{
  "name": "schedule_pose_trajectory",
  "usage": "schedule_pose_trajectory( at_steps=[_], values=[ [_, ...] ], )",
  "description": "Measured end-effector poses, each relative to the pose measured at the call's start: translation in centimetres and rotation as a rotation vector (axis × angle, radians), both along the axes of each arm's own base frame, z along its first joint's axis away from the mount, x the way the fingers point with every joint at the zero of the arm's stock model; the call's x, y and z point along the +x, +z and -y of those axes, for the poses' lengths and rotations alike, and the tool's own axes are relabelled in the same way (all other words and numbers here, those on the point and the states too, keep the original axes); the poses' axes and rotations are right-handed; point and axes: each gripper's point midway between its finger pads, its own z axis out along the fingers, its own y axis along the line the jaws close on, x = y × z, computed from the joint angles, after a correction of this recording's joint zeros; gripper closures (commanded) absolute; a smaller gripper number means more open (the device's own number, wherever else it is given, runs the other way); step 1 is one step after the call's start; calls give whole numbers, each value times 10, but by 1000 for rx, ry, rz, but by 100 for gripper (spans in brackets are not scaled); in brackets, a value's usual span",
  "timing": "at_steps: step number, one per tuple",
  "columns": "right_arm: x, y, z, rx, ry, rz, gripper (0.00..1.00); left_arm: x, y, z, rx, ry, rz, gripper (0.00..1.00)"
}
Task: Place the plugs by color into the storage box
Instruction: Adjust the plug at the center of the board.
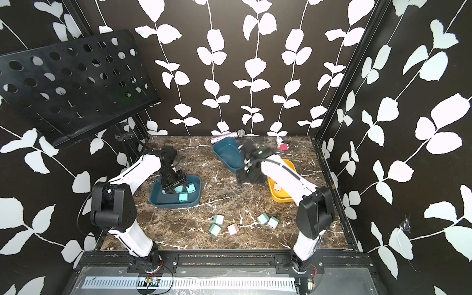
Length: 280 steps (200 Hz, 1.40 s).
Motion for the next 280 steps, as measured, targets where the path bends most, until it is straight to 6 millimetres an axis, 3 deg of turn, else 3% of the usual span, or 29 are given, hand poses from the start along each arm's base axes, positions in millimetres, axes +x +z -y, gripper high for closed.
schedule_pose_trajectory(
  at_steps=[27,63,97,132,177,208,232,246,260,280],
  values=[
    [-62,-41,-4,-77,116,-127,17,1,-1,-1,6,-6,-2,31],
    [-126,-61,2,-123,254,-204,16,0,-1,-1,8,-5,-5,31],
    [-152,-80,7,-143,300,-252,16,-2,-1,-2,11,-5,-15,31],
    [-165,-95,14,-164,310,-273,15,-5,-2,-3,17,-6,-26,31],
    [-151,-113,15,-212,292,-252,13,-7,-4,-4,21,-6,-35,31],
    [-105,-119,24,-254,211,-221,12,-8,-3,-4,22,-6,-37,31],
    [-54,-96,24,-249,153,-120,11,-5,1,-3,21,-7,-31,31],
    [-35,-77,17,-223,139,-59,11,-4,2,-3,20,-7,-26,31],
    [-29,-62,7,-181,138,-18,11,-4,2,-3,20,-7,-27,31],
    [-41,-48,-2,-126,139,-8,10,-4,-1,-3,19,-4,-26,31]
  ],
)
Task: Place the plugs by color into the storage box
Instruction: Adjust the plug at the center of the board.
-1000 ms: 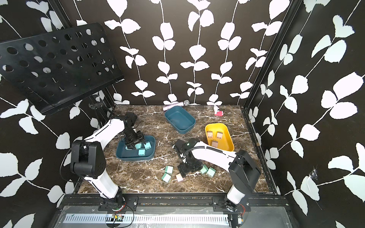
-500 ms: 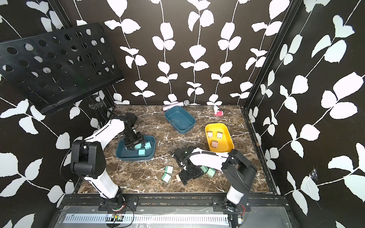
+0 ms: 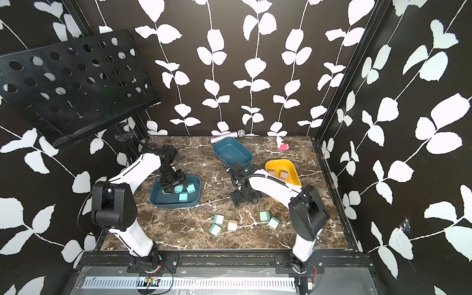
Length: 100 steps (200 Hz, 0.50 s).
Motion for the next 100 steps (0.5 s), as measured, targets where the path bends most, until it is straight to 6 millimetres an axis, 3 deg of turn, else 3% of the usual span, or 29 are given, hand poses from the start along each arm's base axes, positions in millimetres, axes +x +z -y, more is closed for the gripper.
schedule_pose_trajectory(
  at_steps=[53,100],
  values=[
    [-64,-3,-32,58,70,-115,9,-17,-17,-3,10,2,-58,31],
    [-71,-32,-41,14,68,-181,8,-19,-17,-3,12,-5,-64,31]
  ],
)
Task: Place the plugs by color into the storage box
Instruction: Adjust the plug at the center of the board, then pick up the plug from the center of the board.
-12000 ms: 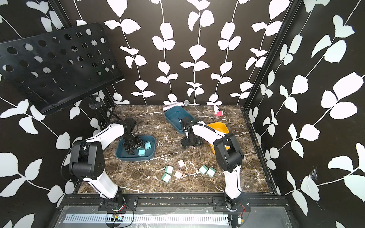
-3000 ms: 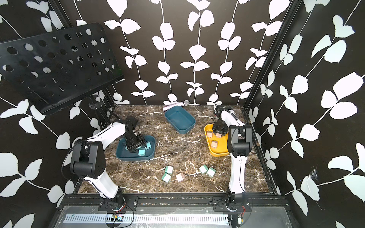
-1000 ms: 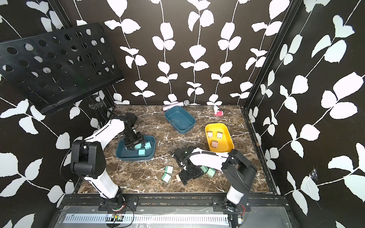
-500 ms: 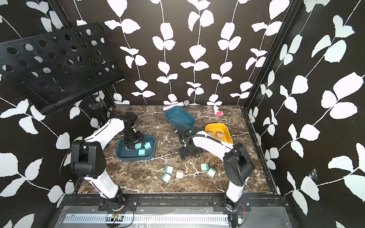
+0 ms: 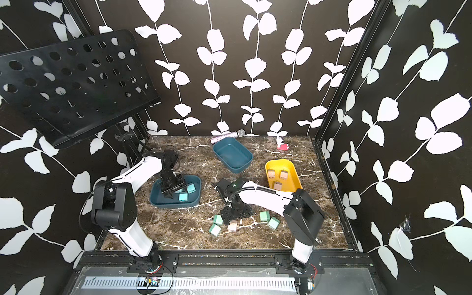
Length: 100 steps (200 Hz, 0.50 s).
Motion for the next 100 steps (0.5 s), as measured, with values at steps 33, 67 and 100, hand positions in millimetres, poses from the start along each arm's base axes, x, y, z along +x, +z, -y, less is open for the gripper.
schedule_pose_trajectory(
  at_steps=[33,67,100],
  values=[
    [0,-22,4,-50,-2,-21,8,2,4,0,1,-6,5,31],
    [-7,-36,20,-107,2,-37,7,2,4,0,0,-6,7,31],
    [-9,-42,38,-148,-7,-42,7,3,4,0,0,-5,10,31]
  ],
)
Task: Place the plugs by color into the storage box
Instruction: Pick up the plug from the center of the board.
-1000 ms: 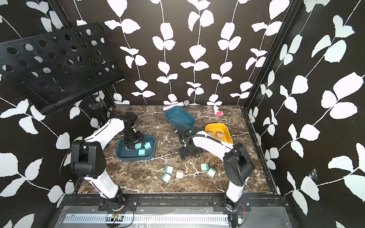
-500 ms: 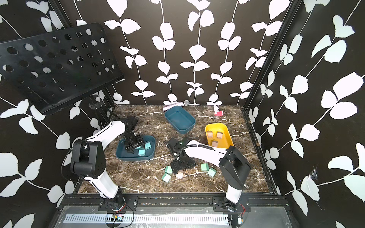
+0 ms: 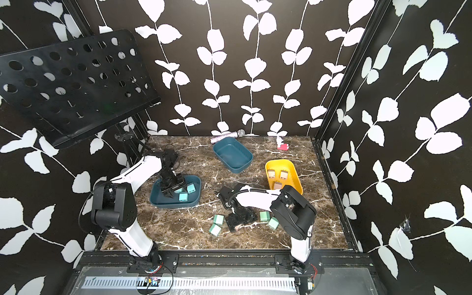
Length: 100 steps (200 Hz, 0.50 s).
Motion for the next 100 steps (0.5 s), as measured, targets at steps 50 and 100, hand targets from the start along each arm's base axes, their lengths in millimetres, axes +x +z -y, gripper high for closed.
schedule_pose_trajectory(
  at_steps=[50,100],
  values=[
    [9,15,-5,73,47,38,8,1,-1,2,-8,-2,6,31],
    [28,16,-11,79,130,67,8,1,0,3,-12,-3,9,31]
  ],
)
